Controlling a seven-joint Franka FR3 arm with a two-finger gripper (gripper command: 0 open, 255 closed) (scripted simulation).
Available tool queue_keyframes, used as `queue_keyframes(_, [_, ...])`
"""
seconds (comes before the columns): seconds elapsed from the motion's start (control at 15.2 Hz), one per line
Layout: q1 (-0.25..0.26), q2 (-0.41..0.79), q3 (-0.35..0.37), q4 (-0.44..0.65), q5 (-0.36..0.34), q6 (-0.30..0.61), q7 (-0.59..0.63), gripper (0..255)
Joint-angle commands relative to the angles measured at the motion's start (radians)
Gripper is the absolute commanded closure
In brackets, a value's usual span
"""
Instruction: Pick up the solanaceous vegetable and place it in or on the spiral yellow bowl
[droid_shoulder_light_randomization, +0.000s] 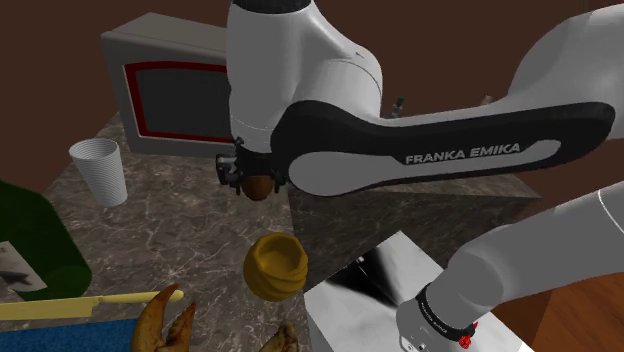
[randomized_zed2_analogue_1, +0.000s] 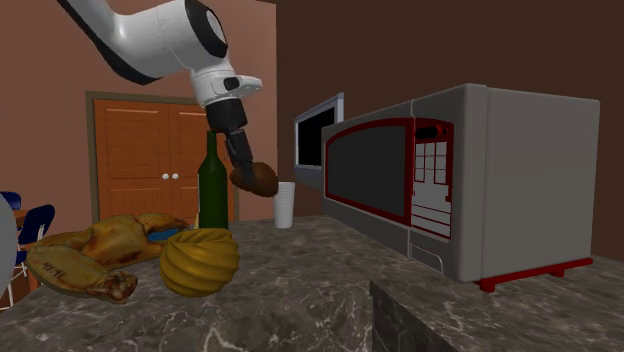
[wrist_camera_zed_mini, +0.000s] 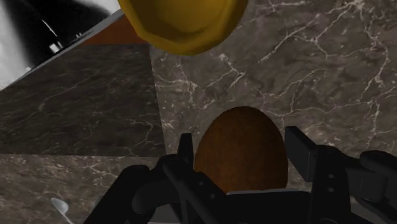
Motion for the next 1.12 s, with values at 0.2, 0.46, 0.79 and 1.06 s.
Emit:
queue_keyframes(0.2, [0.136, -0.186, -0.058, -0.113, 0.136, -0.046, -0.013, 255])
queue_keyframes(0.46, [0.231, -0.295, -0.080, -0.175, 0.204, -0.092, 0.006, 255])
queue_keyframes(0.79, [0.227, -0.280, -0.050, -0.227, 0.211, -0.025, 0.022, 255])
queue_keyframes(1.06, [0.221, -0.264, -0.022, -0.266, 0.214, 0.030, 0.036, 255])
